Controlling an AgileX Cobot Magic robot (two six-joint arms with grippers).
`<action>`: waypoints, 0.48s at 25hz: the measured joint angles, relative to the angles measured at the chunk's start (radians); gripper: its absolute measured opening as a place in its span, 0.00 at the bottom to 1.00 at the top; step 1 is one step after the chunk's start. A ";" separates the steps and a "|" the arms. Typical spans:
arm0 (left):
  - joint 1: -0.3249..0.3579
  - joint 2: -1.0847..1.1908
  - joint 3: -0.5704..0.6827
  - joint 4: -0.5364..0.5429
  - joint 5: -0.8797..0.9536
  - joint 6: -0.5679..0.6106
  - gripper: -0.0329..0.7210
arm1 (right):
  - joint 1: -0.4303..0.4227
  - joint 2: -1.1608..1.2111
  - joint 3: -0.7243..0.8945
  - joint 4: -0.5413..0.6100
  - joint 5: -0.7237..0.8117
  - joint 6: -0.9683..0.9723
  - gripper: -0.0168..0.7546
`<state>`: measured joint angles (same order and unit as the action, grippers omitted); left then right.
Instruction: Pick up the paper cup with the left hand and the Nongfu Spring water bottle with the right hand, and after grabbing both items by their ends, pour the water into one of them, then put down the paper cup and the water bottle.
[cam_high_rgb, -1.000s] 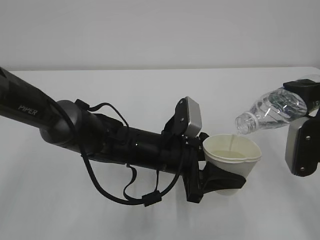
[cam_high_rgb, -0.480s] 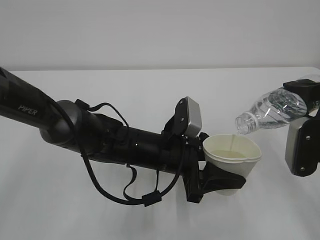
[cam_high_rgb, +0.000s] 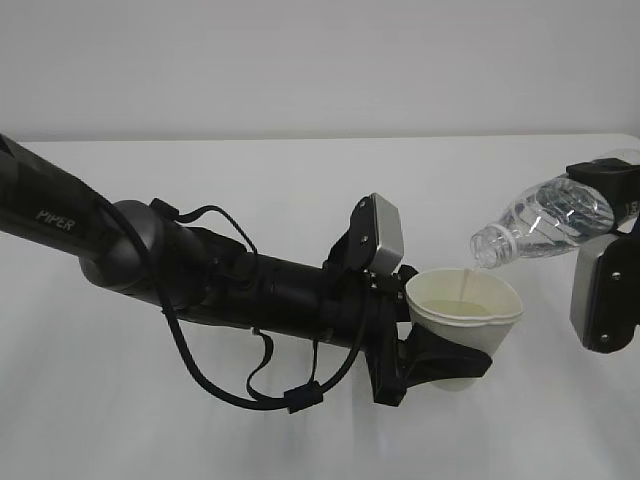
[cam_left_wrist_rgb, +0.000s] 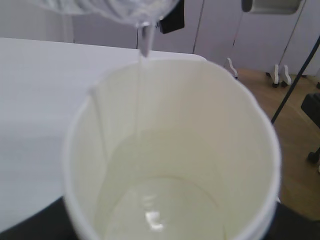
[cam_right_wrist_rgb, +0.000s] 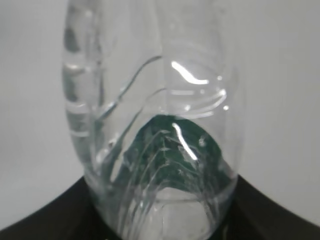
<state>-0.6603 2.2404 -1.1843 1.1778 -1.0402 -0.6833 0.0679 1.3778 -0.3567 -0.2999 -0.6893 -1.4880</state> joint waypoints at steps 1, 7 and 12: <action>0.000 0.000 0.000 0.000 0.000 0.000 0.61 | 0.000 0.000 0.000 0.000 0.000 0.000 0.55; 0.000 0.000 0.000 0.000 0.000 0.000 0.61 | 0.000 0.000 0.000 0.000 0.000 0.000 0.55; 0.000 0.002 0.000 0.000 0.000 0.000 0.61 | 0.000 0.000 0.000 0.000 0.000 0.017 0.55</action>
<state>-0.6603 2.2426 -1.1843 1.1778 -1.0402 -0.6833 0.0679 1.3778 -0.3567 -0.2999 -0.6893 -1.4708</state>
